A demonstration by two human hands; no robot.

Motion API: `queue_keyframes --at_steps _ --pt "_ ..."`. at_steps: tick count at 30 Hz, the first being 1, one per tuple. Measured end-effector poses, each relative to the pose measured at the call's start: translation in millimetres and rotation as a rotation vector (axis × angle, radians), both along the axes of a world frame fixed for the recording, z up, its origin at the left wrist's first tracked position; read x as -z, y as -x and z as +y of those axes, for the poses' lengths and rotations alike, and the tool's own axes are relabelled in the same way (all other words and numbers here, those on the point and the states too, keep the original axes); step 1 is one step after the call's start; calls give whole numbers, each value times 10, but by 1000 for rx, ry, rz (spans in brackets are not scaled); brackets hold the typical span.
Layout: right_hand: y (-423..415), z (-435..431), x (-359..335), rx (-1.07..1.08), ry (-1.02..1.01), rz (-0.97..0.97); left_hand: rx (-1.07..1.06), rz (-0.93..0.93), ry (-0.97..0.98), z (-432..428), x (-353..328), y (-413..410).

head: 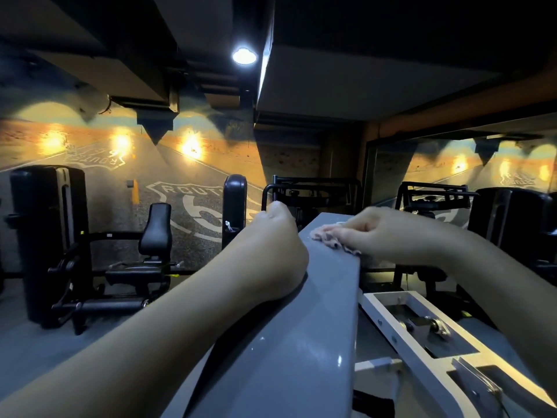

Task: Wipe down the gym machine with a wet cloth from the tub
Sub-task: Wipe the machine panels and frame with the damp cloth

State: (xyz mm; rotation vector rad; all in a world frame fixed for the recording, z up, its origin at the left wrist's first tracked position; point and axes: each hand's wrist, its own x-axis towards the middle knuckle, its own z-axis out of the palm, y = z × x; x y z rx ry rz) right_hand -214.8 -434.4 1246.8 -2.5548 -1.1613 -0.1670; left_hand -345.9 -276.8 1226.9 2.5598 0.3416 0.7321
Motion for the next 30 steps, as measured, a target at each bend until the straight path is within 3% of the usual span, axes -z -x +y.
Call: queue_keyframes --at_steps 3,7,10,17,26,30 --pt "-81 101 -42 27 60 -28 -3 9 -2 15 1 -51" --pt "170 -93 48 -157 22 -11 0 34 -10 -14 -1 5" --pt "363 -260 59 -276 -24 107 3 58 -22 -25 1 4" --pt "-233 123 -41 22 27 37 -25 71 8 -57 -38 21" --pt "57 -256 128 -280 -94 185 -20 109 -30 -18 -26 -41" --pt "-115 -60 29 -115 -101 154 -25 117 -59 -18 -39 -18"
